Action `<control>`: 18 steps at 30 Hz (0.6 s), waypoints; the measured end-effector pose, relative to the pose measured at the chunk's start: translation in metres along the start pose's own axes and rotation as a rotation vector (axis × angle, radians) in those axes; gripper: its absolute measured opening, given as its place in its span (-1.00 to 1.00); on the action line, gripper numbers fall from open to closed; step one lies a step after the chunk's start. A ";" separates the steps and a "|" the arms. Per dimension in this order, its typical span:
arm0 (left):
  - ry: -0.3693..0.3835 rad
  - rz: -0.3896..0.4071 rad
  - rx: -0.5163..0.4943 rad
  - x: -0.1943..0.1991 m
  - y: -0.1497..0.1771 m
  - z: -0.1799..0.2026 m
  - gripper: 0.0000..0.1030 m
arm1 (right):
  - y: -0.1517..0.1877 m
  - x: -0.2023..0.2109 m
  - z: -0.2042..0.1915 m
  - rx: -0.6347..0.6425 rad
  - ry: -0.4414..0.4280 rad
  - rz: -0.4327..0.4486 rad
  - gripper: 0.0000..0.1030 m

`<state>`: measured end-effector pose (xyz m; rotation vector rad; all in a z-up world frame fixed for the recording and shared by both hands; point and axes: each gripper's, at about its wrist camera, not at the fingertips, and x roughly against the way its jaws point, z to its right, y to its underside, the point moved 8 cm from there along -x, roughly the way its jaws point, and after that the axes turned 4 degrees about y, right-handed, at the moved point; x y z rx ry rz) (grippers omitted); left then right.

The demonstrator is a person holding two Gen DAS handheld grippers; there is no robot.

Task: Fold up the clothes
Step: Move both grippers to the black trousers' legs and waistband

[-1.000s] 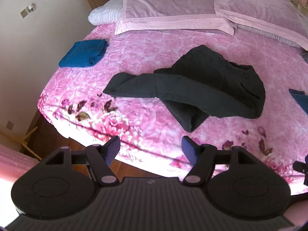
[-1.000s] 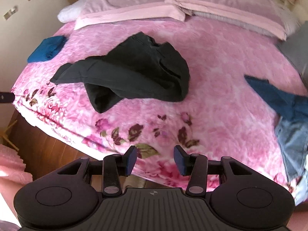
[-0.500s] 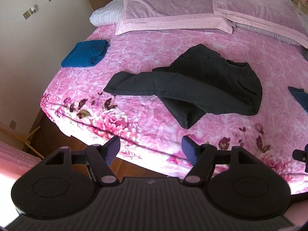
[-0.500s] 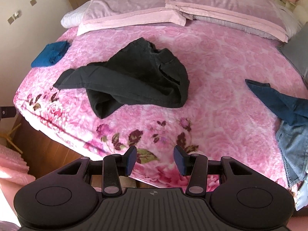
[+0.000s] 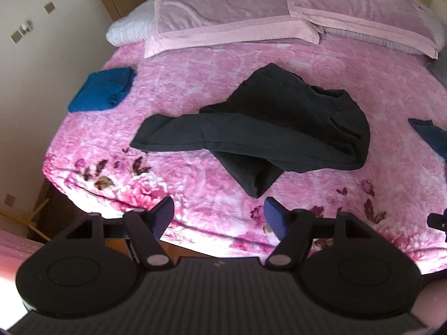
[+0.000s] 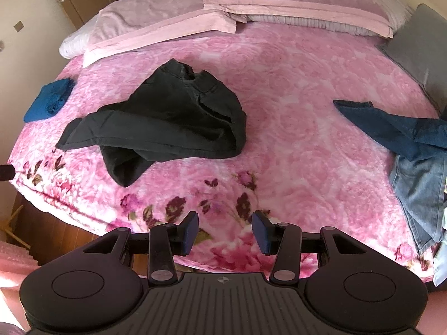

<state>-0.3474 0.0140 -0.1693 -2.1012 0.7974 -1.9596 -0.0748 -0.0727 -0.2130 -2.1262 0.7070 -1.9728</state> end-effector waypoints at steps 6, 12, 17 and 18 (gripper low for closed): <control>0.030 -0.035 0.062 -0.030 -0.014 -0.031 0.32 | -0.021 -0.019 -0.017 0.019 0.020 -0.016 -0.10; 0.029 -0.081 0.168 -0.080 -0.043 -0.091 0.33 | -0.051 -0.054 -0.031 0.033 0.063 -0.049 -0.10; 0.014 -0.127 0.236 -0.124 -0.068 -0.139 0.33 | -0.084 -0.086 -0.034 0.016 0.135 -0.058 -0.10; 0.011 -0.135 0.241 -0.134 -0.073 -0.147 0.33 | -0.091 -0.090 -0.033 0.008 0.149 -0.050 -0.10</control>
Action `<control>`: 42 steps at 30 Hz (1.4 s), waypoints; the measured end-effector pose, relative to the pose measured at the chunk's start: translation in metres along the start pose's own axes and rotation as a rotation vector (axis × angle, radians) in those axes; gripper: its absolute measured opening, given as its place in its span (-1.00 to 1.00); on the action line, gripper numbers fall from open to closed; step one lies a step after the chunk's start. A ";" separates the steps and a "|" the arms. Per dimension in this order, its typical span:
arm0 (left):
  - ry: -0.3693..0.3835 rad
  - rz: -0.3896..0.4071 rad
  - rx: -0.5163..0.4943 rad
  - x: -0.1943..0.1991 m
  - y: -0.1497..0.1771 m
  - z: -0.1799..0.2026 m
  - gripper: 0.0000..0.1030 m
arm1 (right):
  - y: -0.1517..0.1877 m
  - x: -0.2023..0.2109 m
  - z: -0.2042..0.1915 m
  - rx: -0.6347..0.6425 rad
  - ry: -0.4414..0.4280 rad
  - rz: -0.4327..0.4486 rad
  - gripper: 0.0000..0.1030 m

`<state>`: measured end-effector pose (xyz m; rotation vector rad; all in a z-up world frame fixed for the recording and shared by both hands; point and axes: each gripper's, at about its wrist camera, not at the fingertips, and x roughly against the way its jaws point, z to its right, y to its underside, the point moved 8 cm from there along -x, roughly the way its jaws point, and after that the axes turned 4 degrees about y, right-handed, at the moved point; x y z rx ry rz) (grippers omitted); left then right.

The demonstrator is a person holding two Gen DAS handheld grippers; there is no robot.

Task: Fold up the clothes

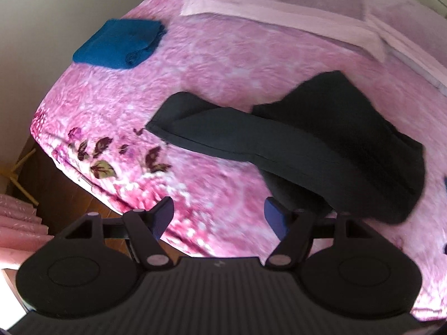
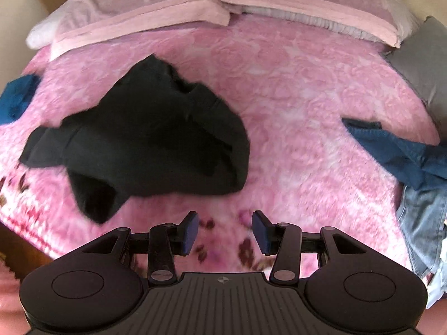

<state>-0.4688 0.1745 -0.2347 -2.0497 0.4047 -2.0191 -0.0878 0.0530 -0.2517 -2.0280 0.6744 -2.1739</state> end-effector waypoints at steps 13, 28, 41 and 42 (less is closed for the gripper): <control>0.060 -0.132 0.280 -0.119 -0.031 -0.056 0.33 | -0.055 -0.074 -0.018 0.163 0.051 0.080 0.08; 0.113 -0.065 0.935 -0.238 -0.016 -0.121 0.33 | -0.081 -0.177 -0.045 0.550 -0.076 0.241 0.42; 0.139 -0.011 0.908 -0.255 -0.051 -0.114 -0.84 | -0.111 -0.171 -0.020 0.318 -0.235 0.224 -0.61; 0.133 0.005 0.878 -0.249 -0.057 -0.114 -0.84 | -0.118 -0.165 -0.011 0.235 -0.255 0.211 -0.63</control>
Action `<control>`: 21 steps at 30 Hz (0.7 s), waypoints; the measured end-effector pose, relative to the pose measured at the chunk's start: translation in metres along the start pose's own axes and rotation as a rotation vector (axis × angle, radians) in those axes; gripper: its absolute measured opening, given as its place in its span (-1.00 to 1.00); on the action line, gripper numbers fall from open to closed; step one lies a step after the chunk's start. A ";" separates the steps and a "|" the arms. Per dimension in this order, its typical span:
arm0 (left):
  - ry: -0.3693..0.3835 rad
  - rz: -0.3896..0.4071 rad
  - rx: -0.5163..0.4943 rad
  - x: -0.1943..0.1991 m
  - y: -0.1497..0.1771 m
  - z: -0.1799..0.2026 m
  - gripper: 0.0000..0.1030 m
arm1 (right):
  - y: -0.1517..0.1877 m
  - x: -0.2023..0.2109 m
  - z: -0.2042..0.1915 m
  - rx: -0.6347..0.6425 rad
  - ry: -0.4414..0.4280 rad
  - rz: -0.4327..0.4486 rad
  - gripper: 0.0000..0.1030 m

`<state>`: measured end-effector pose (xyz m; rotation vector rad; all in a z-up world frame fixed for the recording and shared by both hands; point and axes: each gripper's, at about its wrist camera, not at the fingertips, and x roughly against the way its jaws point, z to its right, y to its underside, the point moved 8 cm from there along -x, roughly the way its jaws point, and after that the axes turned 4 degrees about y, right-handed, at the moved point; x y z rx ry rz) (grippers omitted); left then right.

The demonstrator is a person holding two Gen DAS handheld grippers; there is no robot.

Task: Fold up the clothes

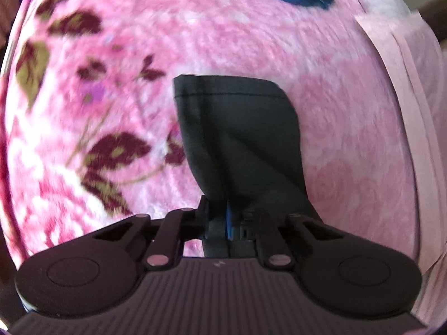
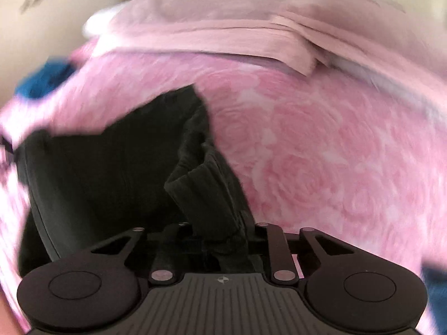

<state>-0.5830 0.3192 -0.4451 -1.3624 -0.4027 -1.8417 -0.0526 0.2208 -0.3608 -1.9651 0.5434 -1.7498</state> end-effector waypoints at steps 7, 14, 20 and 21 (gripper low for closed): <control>0.058 0.025 -0.214 0.035 -0.050 0.071 -0.85 | -0.038 0.054 0.061 -0.611 -0.078 0.004 -0.68; 0.199 0.144 -0.430 0.095 -0.145 0.213 -0.86 | -0.136 0.138 0.073 -0.949 -0.128 0.204 -0.74; 0.404 0.306 -0.481 0.209 -0.243 0.309 -0.86 | -0.223 0.233 0.054 -0.947 -0.145 0.523 -0.76; 0.450 0.337 -0.483 0.234 -0.258 0.321 -0.86 | -0.232 0.249 0.052 -0.940 -0.149 0.566 -0.76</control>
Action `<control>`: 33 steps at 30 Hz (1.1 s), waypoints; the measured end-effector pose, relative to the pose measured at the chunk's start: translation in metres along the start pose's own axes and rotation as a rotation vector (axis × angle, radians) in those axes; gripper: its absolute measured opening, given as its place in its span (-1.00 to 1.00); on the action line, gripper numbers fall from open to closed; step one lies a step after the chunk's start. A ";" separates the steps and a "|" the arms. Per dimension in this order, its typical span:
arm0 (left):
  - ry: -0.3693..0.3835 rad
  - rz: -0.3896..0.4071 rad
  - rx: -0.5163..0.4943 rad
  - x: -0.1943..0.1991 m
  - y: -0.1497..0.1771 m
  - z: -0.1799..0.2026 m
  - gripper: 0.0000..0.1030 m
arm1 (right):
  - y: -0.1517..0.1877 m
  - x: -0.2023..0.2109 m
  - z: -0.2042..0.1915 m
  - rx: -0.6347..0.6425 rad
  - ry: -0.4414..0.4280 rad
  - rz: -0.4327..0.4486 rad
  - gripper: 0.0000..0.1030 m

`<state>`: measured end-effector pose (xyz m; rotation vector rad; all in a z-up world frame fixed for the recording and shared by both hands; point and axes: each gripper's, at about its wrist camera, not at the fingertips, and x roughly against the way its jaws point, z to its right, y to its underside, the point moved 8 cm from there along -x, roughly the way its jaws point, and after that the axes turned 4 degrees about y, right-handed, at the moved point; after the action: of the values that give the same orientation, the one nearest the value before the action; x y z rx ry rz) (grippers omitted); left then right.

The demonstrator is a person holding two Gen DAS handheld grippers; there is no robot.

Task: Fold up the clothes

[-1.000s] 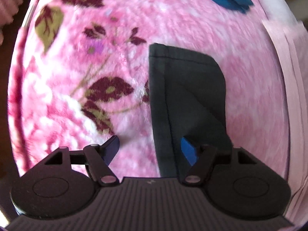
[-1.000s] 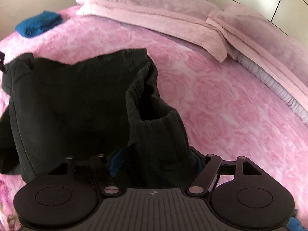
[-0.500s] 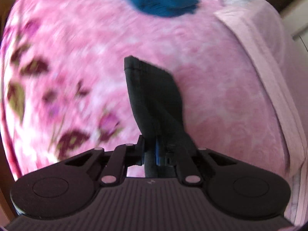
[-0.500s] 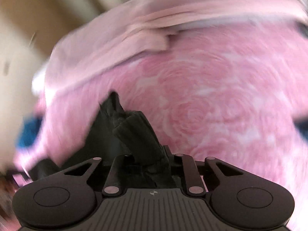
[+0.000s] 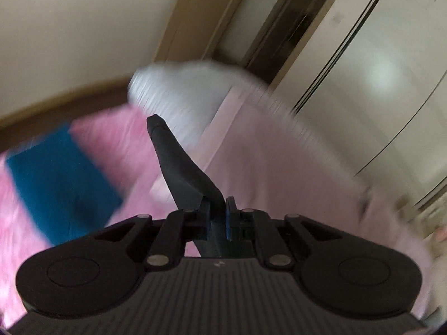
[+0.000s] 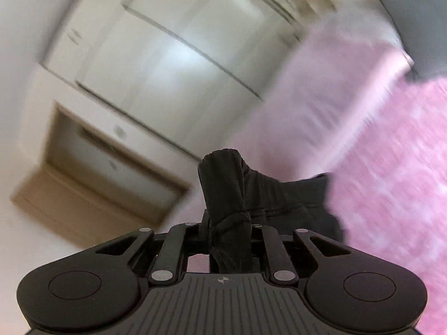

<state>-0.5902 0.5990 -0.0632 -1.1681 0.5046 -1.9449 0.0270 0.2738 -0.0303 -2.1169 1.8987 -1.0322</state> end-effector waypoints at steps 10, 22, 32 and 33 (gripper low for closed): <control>0.227 0.214 -0.019 0.130 -0.078 0.020 -0.86 | -0.084 0.096 -0.129 0.043 -0.238 0.347 -0.76; -0.161 -0.603 -0.044 0.134 0.307 -0.163 -0.80 | 0.078 0.143 0.234 -0.211 0.737 -0.140 -0.68; -0.137 -0.790 -0.113 0.065 0.451 -0.126 -0.48 | 0.168 0.142 0.347 -0.134 0.942 -0.355 -0.31; -0.097 -0.792 -0.116 0.052 0.459 -0.113 -0.44 | 0.168 0.133 0.345 -0.119 0.926 -0.354 -0.29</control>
<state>-0.5056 0.2731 -0.3994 -1.7008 0.0910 -2.5129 0.0734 -0.0021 -0.3253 -2.2988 1.9183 -2.3454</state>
